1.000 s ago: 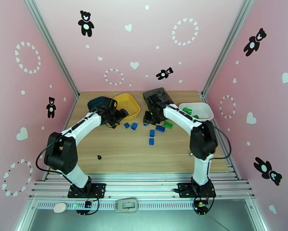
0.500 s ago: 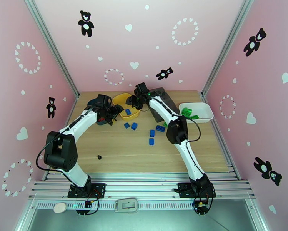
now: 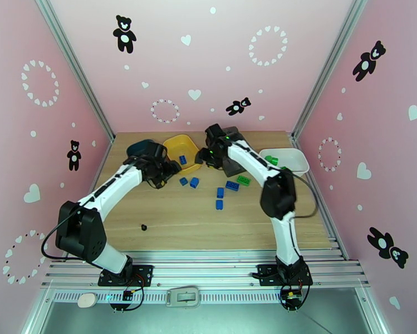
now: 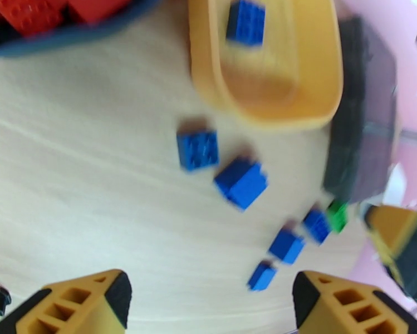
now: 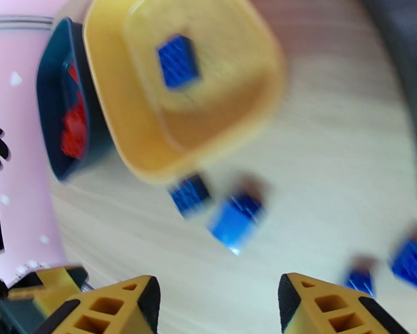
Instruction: Sort the legos into containers by color
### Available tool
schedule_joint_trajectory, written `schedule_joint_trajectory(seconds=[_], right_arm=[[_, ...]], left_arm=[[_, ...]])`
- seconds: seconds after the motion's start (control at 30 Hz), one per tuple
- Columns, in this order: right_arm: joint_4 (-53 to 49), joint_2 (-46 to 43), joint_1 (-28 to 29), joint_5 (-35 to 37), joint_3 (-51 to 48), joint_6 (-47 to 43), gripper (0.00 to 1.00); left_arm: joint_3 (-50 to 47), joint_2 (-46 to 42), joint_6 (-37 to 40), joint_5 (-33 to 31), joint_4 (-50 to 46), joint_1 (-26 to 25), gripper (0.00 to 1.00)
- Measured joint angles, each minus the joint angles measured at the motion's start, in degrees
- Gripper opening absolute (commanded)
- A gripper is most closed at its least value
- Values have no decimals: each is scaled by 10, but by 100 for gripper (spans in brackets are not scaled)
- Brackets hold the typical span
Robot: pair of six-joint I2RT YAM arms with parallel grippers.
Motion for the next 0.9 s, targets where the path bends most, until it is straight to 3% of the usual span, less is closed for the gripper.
schedule_joint_trajectory(seconds=[0.13,0.37,0.9], right_arm=[[-6,-80,0,38,-126,-4,66],[-12,-89,10,74,-242,7,63],[-22,22,17,96,-169,15,54]], left_arm=[[-19,2,-1,-17,-3,-49,82],[-46,14,-18,-30,-1,-96,81],[-66,-2,-27,-53,-2,-103,82]])
